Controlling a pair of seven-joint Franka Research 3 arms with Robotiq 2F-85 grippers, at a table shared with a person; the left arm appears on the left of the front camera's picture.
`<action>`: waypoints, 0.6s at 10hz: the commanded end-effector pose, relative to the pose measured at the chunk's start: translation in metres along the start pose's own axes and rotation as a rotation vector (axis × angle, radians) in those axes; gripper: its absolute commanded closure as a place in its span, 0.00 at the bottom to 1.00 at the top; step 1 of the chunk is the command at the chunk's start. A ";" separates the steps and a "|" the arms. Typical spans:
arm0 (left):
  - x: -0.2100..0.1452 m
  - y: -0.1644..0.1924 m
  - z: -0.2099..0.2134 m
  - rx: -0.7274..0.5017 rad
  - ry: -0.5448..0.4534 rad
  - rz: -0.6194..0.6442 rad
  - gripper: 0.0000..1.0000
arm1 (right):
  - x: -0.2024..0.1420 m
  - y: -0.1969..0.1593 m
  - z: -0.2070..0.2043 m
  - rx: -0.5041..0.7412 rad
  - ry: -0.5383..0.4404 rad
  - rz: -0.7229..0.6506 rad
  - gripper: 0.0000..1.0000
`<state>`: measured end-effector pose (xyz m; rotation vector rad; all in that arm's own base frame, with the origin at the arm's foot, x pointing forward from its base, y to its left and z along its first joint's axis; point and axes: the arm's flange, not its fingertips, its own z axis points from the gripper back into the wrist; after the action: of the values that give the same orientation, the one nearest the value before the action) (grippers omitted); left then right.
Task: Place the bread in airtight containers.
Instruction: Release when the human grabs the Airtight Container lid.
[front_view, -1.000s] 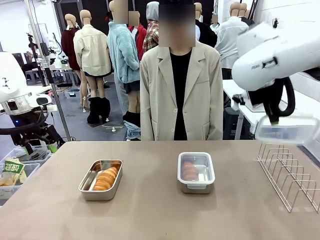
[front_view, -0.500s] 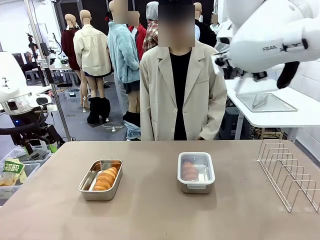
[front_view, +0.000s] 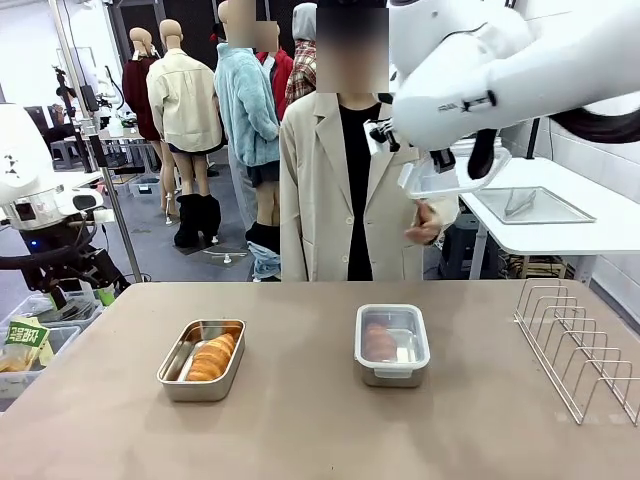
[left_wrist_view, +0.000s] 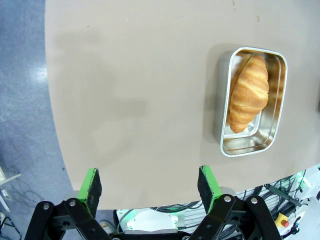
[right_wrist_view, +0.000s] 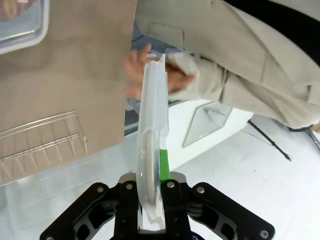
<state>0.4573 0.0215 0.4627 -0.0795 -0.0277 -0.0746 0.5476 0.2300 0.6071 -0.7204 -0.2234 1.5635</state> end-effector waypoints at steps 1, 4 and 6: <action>0.001 0.000 0.002 0.007 0.000 0.001 0.00 | 0.002 -0.026 0.008 0.061 0.004 0.015 1.00; 0.001 0.000 0.002 0.007 0.000 0.001 0.00 | 0.003 -0.032 0.005 0.089 0.004 0.022 0.97; 0.001 0.000 0.002 0.007 0.000 0.001 0.00 | 0.002 -0.033 0.005 0.096 0.006 0.024 0.82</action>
<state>0.4573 0.0215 0.4626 -0.0795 -0.0276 -0.0746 0.5678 0.2367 0.6261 -0.6816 -0.1456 1.5655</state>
